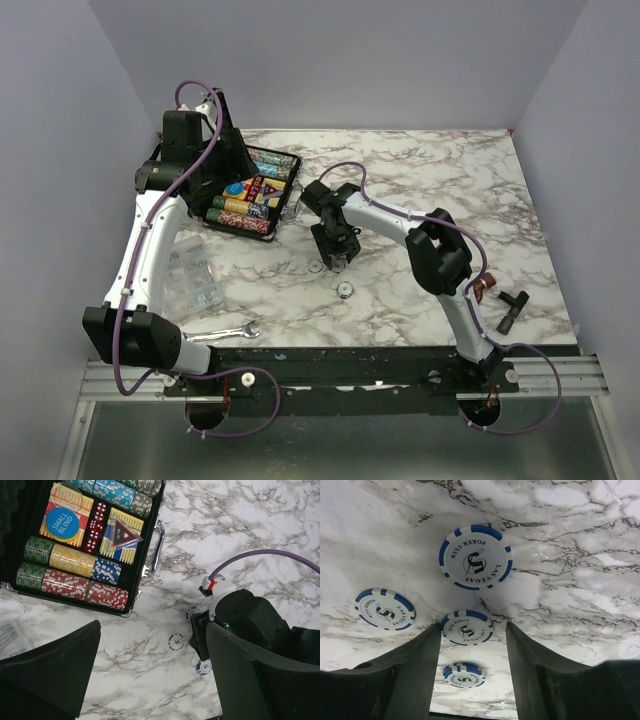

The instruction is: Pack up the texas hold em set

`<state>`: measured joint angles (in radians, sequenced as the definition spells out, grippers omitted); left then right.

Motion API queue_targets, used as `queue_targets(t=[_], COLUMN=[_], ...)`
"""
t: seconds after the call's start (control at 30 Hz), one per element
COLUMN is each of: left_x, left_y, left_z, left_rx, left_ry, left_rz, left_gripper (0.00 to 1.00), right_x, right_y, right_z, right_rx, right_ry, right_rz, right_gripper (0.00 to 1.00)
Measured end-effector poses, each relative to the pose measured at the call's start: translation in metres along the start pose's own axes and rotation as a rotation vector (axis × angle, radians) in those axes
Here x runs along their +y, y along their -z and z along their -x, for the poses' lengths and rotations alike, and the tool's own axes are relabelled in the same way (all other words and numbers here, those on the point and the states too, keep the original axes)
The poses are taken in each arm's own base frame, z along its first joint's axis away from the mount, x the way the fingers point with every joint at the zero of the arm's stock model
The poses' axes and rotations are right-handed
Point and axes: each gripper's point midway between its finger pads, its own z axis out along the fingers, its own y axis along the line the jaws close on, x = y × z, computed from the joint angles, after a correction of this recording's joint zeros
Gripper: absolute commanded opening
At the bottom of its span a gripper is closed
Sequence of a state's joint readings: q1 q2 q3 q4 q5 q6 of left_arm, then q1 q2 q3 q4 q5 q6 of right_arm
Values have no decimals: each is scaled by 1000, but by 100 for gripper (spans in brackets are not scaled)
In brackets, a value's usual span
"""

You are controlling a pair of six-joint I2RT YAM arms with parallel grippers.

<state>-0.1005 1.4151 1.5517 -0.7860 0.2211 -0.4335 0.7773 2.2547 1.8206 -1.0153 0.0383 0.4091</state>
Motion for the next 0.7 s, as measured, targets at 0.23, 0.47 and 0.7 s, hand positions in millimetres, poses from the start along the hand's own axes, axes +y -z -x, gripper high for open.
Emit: queue_targets(t=[0.23,0.47,0.7], left_x=[0,0,0], left_y=[0,0,0], left_z=[0,0,0], left_rx=[0,0,0], left_ry=[0,0,0], left_rz=[0,-1,-1], left_gripper=[86,86,86], right_x=[0,0,-2], right_y=[0,0,1], right_z=[-1,-1,-1], right_rx=[1,2,-2], right_ry=[0,2,-2], right_rz=[-1,-4,-17], right_gripper=[52,47,39])
